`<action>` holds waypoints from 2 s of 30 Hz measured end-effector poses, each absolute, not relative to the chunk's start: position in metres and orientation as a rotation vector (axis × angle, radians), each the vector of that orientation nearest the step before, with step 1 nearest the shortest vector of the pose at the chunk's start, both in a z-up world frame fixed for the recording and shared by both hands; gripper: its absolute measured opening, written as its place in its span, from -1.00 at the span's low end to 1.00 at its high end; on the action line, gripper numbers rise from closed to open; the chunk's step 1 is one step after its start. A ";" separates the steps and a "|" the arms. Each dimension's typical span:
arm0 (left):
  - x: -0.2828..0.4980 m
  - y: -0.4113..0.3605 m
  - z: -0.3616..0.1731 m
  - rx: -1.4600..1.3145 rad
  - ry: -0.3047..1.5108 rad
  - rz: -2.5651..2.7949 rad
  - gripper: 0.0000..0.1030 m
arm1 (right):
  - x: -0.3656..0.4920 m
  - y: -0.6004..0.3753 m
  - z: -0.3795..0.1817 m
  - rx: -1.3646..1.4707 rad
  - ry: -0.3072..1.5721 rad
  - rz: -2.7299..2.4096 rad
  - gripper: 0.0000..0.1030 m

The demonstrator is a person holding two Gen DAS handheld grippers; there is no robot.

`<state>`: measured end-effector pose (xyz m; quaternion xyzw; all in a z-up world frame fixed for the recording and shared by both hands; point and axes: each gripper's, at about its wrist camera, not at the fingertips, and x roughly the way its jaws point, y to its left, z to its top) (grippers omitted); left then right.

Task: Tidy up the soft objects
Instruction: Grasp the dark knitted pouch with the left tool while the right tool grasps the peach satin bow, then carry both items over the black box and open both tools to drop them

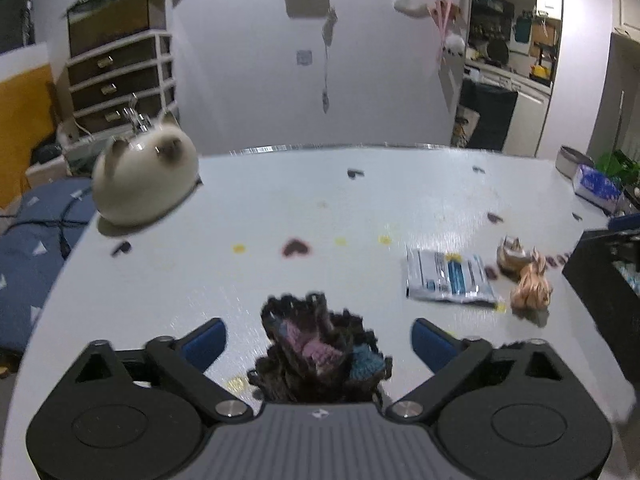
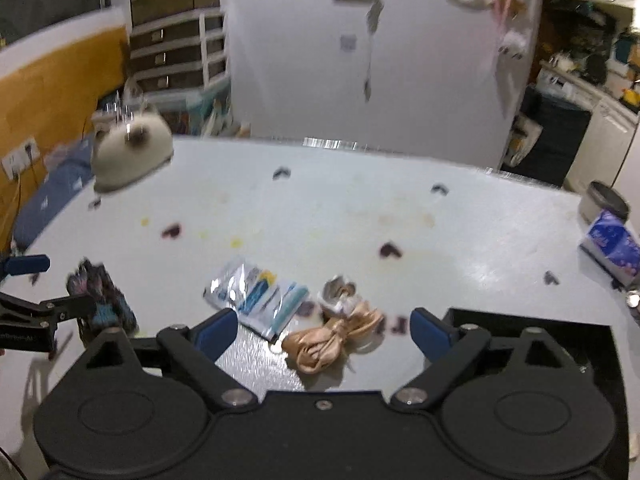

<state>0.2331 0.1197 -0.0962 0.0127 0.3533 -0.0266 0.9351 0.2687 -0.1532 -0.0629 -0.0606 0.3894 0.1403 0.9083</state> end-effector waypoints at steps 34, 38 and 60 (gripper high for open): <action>0.248 0.140 -0.134 -0.160 0.871 -0.148 0.11 | 0.337 -0.124 -0.131 -0.496 1.057 0.634 0.21; 0.245 0.140 -0.128 -0.186 0.866 -0.135 0.03 | 0.321 -0.131 -0.118 -0.394 1.037 0.574 0.21; 0.204 0.123 -0.089 -0.209 0.796 -0.097 -0.25 | 0.240 -0.151 -0.072 -0.087 0.925 0.489 0.21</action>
